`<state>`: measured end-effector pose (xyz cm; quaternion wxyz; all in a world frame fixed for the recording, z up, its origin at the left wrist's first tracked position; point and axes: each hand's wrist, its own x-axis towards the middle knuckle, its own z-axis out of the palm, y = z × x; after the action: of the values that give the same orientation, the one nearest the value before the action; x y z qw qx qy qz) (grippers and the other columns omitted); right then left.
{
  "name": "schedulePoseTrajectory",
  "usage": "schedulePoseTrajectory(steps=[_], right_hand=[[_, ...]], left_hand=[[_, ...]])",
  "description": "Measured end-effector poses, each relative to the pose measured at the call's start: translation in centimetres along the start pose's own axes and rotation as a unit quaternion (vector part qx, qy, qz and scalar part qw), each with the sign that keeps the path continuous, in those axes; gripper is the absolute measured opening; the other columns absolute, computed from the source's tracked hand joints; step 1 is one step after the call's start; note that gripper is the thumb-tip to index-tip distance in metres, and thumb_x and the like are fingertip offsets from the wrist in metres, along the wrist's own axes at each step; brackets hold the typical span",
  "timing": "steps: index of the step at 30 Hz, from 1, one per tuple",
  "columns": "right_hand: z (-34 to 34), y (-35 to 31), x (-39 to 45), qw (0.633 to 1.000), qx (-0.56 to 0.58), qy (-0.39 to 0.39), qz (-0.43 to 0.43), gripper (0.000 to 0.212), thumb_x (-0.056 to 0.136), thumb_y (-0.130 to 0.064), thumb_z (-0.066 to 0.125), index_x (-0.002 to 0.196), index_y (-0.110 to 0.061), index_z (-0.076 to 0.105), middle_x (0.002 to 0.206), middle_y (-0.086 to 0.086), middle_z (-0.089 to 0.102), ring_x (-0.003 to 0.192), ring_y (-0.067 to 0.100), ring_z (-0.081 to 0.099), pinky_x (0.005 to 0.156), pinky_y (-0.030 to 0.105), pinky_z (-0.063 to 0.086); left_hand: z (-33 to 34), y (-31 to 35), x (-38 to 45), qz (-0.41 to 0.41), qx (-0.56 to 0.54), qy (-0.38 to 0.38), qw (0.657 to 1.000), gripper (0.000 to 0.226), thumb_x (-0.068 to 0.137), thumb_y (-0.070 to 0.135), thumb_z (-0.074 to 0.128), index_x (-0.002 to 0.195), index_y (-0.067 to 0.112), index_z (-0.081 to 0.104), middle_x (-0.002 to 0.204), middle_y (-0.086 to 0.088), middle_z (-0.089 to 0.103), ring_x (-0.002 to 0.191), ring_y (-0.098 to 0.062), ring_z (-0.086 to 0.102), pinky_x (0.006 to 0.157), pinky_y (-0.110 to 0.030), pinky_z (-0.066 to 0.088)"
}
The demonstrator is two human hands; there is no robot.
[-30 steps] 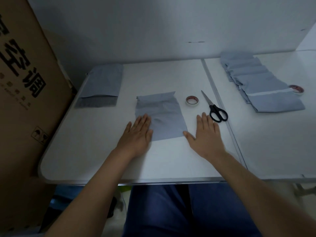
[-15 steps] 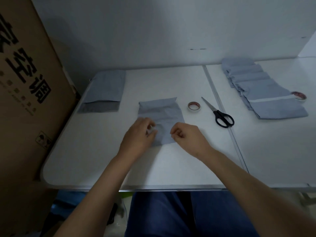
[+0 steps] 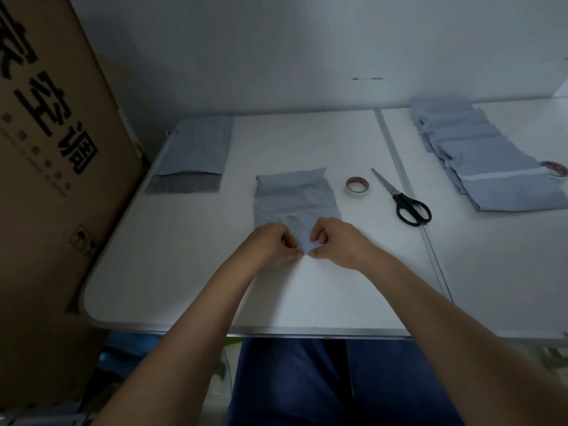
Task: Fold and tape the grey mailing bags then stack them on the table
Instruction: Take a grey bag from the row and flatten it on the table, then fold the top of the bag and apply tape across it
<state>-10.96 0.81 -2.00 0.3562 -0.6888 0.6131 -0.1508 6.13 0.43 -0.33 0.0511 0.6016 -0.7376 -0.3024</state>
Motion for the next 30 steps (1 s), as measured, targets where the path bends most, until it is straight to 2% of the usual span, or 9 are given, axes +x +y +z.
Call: schedulePoseTrajectory(steps=[5, 8, 11, 15, 19, 22, 26, 28, 30], right_hand=[[-0.6, 0.5, 0.0, 0.999, 0.04, -0.003, 0.033, 0.023, 0.078, -0.008, 0.073, 0.09, -0.018, 0.056, 0.078, -0.011, 0.047, 0.081, 0.014, 0.049, 0.066, 0.022, 0.04], [-1.2, 0.7, 0.0, 0.998, 0.04, -0.009, 0.043, 0.022, 0.079, -0.005, 0.072, 0.087, -0.018, 0.055, 0.076, -0.01, 0.047, 0.081, 0.016, 0.05, 0.064, 0.023, 0.04], [-1.7, 1.0, -0.1, 0.998, 0.038, -0.012, 0.057, 0.022, 0.079, -0.004, 0.071, 0.086, -0.019, 0.055, 0.077, -0.009, 0.047, 0.08, 0.016, 0.05, 0.06, 0.02, 0.039], [-2.3, 1.6, -0.2, 0.996, 0.049, -0.004, 0.068, 0.025, 0.079, -0.002, 0.069, 0.079, -0.022, 0.055, 0.076, -0.009, 0.046, 0.08, 0.016, 0.048, 0.058, 0.018, 0.036], [-2.7, 1.7, -0.3, 0.996, 0.047, 0.003, 0.079, 0.023, 0.078, 0.0, 0.069, 0.084, -0.019, 0.057, 0.076, -0.008, 0.047, 0.078, 0.016, 0.048, 0.057, 0.018, 0.036], [-2.7, 2.1, -0.2, 0.995, 0.052, 0.004, 0.08, 0.023, 0.079, 0.003, 0.066, 0.083, -0.019, 0.057, 0.076, -0.007, 0.049, 0.078, 0.016, 0.049, 0.058, 0.018, 0.037], [-3.1, 2.7, -0.4, 0.993, 0.082, 0.003, 0.086, 0.029, 0.079, 0.007, 0.057, 0.079, -0.022, 0.06, 0.077, -0.003, 0.054, 0.079, 0.018, 0.053, 0.07, 0.026, 0.044], [-3.4, 3.1, -0.6, 0.984, 0.158, 0.018, 0.079, 0.023, 0.08, 0.003, 0.06, 0.085, -0.019, 0.065, 0.08, 0.0, 0.06, 0.079, 0.016, 0.056, 0.074, 0.029, 0.046], [-4.0, 3.5, -0.3, 0.971, 0.211, 0.094, 0.058, 0.019, 0.084, -0.001, 0.061, 0.085, -0.02, 0.067, 0.082, 0.001, 0.064, 0.079, 0.016, 0.059, 0.073, 0.028, 0.047]], left_hand=[[-0.8, -0.5, -0.5, -0.023, 0.002, -0.011, 1.0, 0.019, 0.084, 0.024, 0.069, 0.09, 0.005, 0.067, 0.079, -0.001, 0.057, 0.068, -0.011, 0.048, 0.051, -0.015, 0.03], [-1.2, -1.0, -0.7, -0.056, -0.011, -0.015, 0.998, 0.018, 0.085, 0.026, 0.07, 0.092, 0.011, 0.066, 0.075, 0.007, 0.055, 0.066, -0.006, 0.048, 0.056, -0.018, 0.035], [-1.6, -1.7, -1.0, -0.077, -0.023, -0.023, 0.996, 0.016, 0.084, 0.027, 0.071, 0.09, 0.015, 0.063, 0.081, 0.006, 0.056, 0.072, -0.009, 0.05, 0.061, -0.021, 0.037], [-2.1, -3.1, -1.5, -0.093, -0.043, -0.016, 0.995, 0.016, 0.082, 0.024, 0.074, 0.081, 0.017, 0.06, 0.077, 0.006, 0.055, 0.068, -0.007, 0.049, 0.061, -0.022, 0.037], [-2.9, -3.9, -1.9, -0.1, -0.038, -0.022, 0.994, 0.018, 0.082, 0.023, 0.074, 0.092, 0.012, 0.065, 0.079, 0.004, 0.057, 0.068, -0.007, 0.05, 0.059, -0.02, 0.038], [-3.5, -4.7, -2.2, -0.106, -0.035, -0.025, 0.993, 0.015, 0.083, 0.019, 0.073, 0.093, 0.012, 0.066, 0.079, 0.003, 0.058, 0.067, -0.008, 0.051, 0.058, -0.021, 0.039], [-3.9, -6.0, -2.4, -0.119, -0.061, -0.029, 0.991, 0.009, 0.083, 0.011, 0.071, 0.087, 0.016, 0.065, 0.077, 0.004, 0.058, 0.068, -0.011, 0.053, 0.061, -0.023, 0.041], [-3.7, -6.4, -2.1, -0.124, -0.086, -0.007, 0.989, 0.009, 0.084, 0.01, 0.069, 0.085, 0.018, 0.066, 0.081, 0.001, 0.062, 0.071, -0.013, 0.055, 0.068, -0.026, 0.046], [-3.5, -6.4, -1.6, -0.131, -0.106, 0.059, 0.984, 0.005, 0.087, 0.015, 0.064, 0.086, 0.019, 0.066, 0.09, -0.003, 0.066, 0.077, -0.017, 0.059, 0.076, -0.031, 0.049]])
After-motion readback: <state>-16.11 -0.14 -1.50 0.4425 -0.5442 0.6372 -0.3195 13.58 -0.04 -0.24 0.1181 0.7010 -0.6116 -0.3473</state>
